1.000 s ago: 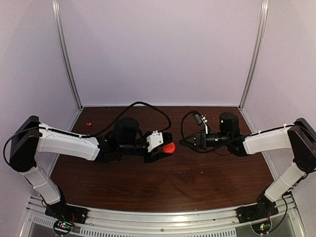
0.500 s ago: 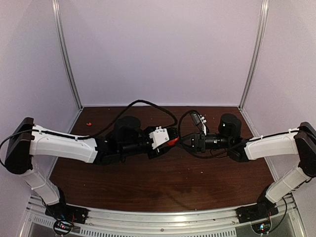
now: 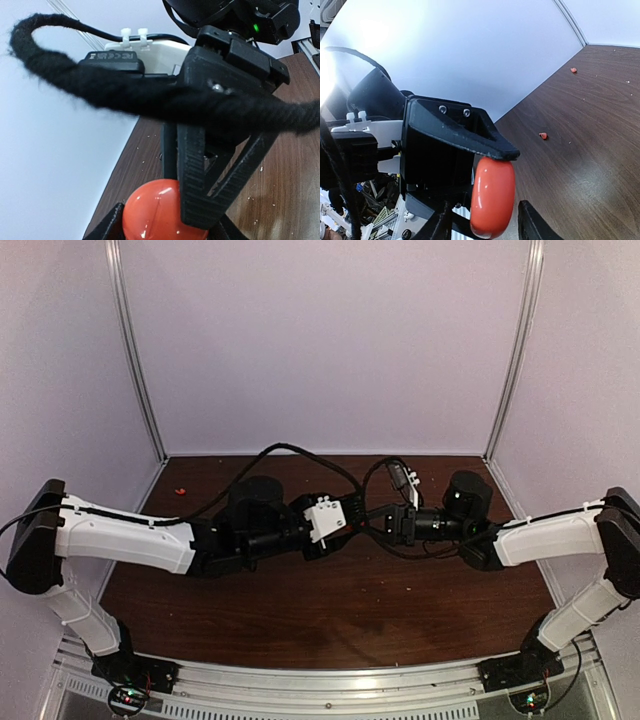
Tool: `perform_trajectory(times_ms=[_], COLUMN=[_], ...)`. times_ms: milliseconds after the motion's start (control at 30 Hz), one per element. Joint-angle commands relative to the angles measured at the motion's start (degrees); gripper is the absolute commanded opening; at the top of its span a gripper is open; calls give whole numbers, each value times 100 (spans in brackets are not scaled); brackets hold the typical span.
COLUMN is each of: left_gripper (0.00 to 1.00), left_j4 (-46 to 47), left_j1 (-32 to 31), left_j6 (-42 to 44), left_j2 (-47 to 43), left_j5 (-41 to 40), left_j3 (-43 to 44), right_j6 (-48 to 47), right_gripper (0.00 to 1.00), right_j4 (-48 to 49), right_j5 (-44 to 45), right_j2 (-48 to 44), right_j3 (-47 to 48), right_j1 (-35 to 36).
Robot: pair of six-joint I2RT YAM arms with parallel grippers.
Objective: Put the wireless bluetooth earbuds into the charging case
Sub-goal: Pass from the left arm to the right
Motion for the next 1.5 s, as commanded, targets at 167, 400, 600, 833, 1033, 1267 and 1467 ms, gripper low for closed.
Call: perform_trajectory(times_ms=[167, 400, 600, 833, 1033, 1267, 1467], left_gripper=[35, 36, 46, 70, 72, 63, 55], left_j4=[487, 549, 574, 686, 224, -377, -724], left_j1=[-99, -106, -114, -107, -25, 648, 930], left_j6=[55, 43, -70, -715, -1363, -2590, -3116], left_j2=[-191, -199, -219, -689, -1331, -1625, -1351], left_j5=[-122, -146, -201, -384, 22, 1601, 2620], left_j3=[136, 159, 135, -300, -652, -572, -215], right_j6=[158, 164, 132, -178, -785, -1425, -1972], right_gripper=[39, 32, 21, 13, 12, 11, 11], right_j4=[413, 475, 465, 137, -500, -1031, -1442], right_j5=[141, 167, 176, 100, 17, -138, -312], right_j2=[163, 252, 232, 101, -67, -251, -437], right_j3=[28, 15, 30, 104, 311, 469, 583], right_j1=[83, 181, 183, 178, 169, 182, 228])
